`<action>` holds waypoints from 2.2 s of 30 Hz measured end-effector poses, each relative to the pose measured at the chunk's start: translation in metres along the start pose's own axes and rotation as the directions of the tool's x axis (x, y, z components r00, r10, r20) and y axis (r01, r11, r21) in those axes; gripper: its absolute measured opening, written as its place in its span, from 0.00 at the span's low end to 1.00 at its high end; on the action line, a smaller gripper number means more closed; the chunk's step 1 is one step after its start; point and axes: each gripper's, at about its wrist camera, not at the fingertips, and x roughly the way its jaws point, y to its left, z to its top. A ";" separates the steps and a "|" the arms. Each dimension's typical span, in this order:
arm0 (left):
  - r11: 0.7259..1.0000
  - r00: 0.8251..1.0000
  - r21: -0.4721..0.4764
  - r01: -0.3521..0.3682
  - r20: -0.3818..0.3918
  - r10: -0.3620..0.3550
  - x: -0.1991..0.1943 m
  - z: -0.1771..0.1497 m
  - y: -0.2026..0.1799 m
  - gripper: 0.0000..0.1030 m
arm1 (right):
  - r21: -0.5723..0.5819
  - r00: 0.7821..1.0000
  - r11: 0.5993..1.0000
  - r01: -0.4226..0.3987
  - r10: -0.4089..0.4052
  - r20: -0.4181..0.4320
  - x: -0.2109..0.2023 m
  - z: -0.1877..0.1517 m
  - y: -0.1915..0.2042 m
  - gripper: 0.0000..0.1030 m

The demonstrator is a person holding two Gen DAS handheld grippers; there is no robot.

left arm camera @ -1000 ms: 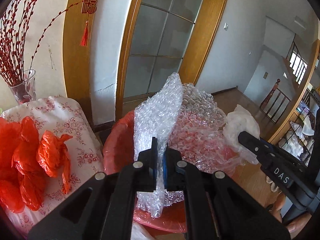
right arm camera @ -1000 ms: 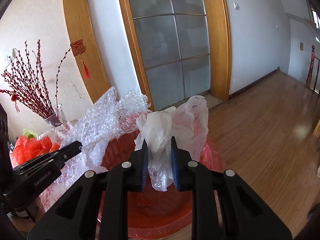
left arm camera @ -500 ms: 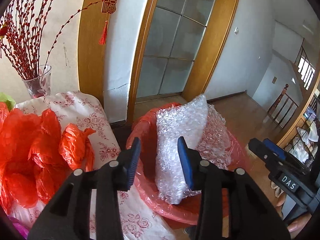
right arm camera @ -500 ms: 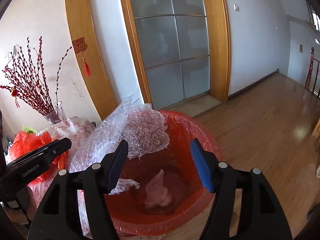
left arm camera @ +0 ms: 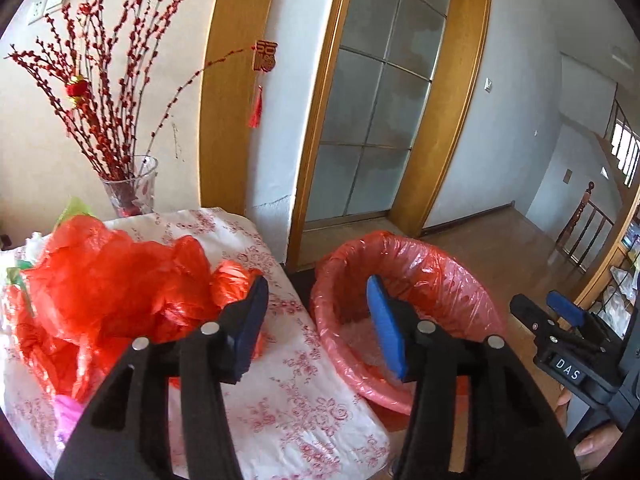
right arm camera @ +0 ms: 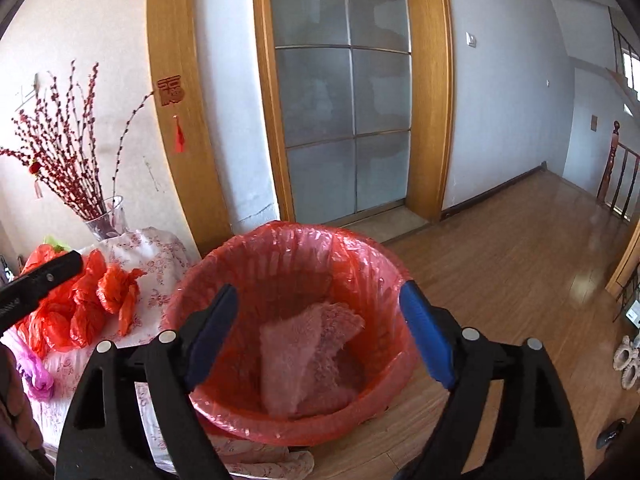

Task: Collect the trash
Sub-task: 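Open the right gripper to drop the white bag while the left gripper releases the bubble wrap, then grasp the pink plastic bag with the right gripper while the left gripper grasps the clear bag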

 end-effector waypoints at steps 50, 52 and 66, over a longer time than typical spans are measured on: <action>0.792 0.821 -0.225 -0.568 -0.224 0.525 -0.079 -0.085 0.293 0.41 | -0.262 0.889 0.852 -0.454 0.413 -0.197 -0.027 -0.059 0.236 0.09; 0.792 0.825 -0.242 -0.560 -0.247 0.508 -0.075 -0.088 0.300 0.25 | -0.249 0.896 0.863 -0.440 0.404 -0.185 -0.027 -0.054 0.226 0.09; 0.845 0.882 -0.254 -0.471 -0.159 0.444 -0.100 -0.072 0.282 0.03 | -0.168 0.936 0.921 -0.351 0.337 -0.103 -0.026 -0.027 0.169 0.09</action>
